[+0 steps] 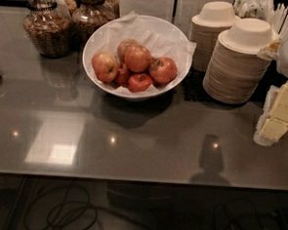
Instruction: Pick apple from white bowl
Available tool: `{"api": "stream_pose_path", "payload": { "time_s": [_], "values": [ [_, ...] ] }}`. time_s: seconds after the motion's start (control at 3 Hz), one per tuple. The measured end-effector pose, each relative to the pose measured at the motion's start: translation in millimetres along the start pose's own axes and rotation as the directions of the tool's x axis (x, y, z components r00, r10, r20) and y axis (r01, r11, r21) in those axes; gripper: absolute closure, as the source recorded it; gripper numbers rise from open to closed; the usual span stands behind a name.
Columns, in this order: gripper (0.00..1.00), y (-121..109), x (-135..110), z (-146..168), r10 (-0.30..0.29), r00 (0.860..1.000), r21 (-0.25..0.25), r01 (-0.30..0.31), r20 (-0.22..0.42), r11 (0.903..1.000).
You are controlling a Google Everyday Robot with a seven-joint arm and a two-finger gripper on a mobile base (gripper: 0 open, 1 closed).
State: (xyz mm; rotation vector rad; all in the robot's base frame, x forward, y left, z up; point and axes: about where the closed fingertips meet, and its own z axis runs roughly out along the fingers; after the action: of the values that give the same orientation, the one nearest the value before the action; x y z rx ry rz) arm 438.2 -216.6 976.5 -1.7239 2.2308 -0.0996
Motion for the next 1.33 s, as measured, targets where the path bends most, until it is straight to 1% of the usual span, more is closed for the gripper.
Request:
{"api": "stream_pose_path", "payload": {
  "time_s": [0.33, 0.67, 1.0, 1.33],
  "values": [
    [0.00, -13.4, -7.9, 14.4, 0.010, 1.000, -0.020, -0.010, 0.007, 0.9998],
    [0.00, -15.2, -8.8, 14.5, 0.011, 1.000, -0.009, -0.011, 0.007, 0.9999],
    [0.00, -23.0, -39.1, 26.1, -0.014, 0.998, 0.018, 0.013, 0.068, 0.9998],
    [0.00, -29.2, -105.1, 28.7, -0.109, 0.978, 0.065, 0.099, 0.178, 0.9930]
  ]
}}
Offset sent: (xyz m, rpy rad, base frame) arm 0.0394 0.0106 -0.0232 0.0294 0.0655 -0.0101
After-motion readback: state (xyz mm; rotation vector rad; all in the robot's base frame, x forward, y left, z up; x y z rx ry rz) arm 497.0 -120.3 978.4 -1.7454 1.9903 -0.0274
